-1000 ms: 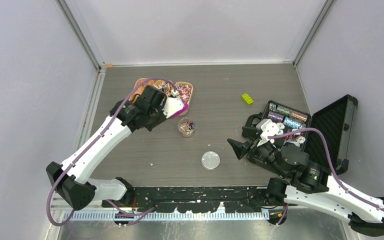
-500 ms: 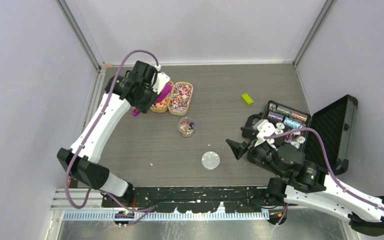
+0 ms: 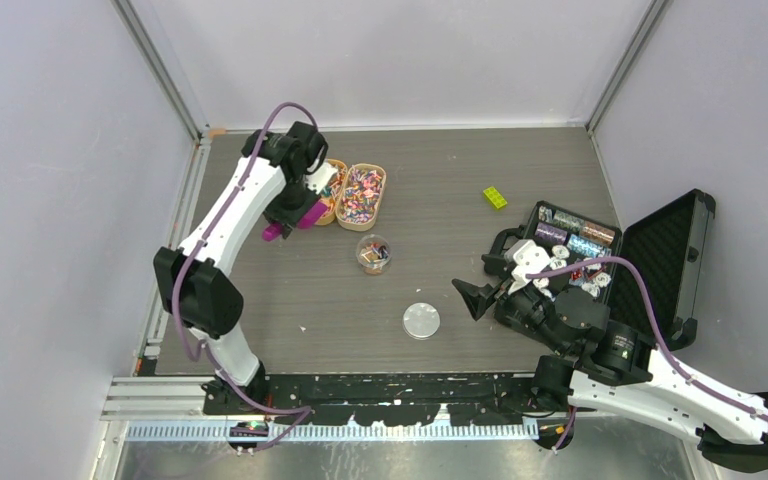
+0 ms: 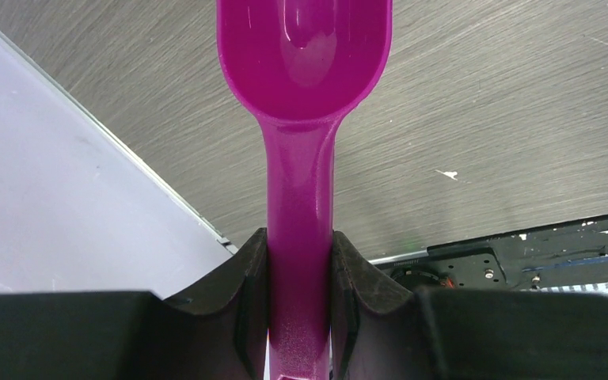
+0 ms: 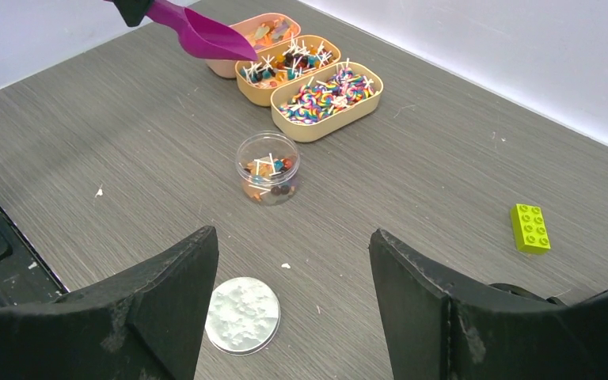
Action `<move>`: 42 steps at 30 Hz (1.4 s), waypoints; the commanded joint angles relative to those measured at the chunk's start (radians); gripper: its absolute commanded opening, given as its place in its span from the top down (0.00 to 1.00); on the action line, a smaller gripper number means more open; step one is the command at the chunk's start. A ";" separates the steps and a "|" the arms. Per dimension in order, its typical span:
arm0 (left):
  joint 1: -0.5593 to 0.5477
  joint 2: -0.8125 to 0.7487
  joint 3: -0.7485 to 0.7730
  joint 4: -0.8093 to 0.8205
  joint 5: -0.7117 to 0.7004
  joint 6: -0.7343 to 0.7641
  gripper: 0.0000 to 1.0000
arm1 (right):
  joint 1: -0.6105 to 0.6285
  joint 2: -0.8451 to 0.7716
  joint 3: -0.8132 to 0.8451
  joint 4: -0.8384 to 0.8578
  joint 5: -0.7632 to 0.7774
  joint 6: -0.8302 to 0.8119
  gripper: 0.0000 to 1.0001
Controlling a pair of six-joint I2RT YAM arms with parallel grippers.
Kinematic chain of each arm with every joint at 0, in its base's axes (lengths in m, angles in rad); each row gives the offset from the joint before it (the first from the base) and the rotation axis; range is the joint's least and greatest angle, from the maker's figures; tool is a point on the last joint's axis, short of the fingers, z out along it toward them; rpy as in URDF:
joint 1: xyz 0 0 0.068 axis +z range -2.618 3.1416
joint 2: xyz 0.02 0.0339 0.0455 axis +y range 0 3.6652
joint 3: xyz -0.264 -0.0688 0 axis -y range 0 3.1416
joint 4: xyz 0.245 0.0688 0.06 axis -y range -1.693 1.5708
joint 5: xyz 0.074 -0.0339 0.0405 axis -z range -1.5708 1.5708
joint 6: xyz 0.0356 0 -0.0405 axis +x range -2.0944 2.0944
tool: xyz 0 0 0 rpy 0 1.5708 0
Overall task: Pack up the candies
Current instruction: Place the fake candies in the packing bottle, then scoop the fake candies from the storage box.
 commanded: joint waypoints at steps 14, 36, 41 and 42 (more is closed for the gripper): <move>0.036 0.249 0.260 -0.151 -0.064 -0.003 1.00 | 0.008 -0.005 0.017 0.019 0.014 -0.018 0.26; 0.054 0.472 0.378 -0.104 -0.066 0.066 1.00 | 0.008 0.063 0.015 0.068 -0.037 0.013 0.26; 0.062 0.528 0.435 -0.103 -0.063 0.080 1.00 | 0.008 0.081 0.017 0.076 -0.035 0.010 0.26; 0.064 0.539 0.450 -0.104 -0.063 0.085 1.00 | 0.008 0.085 0.015 0.080 -0.034 0.010 0.26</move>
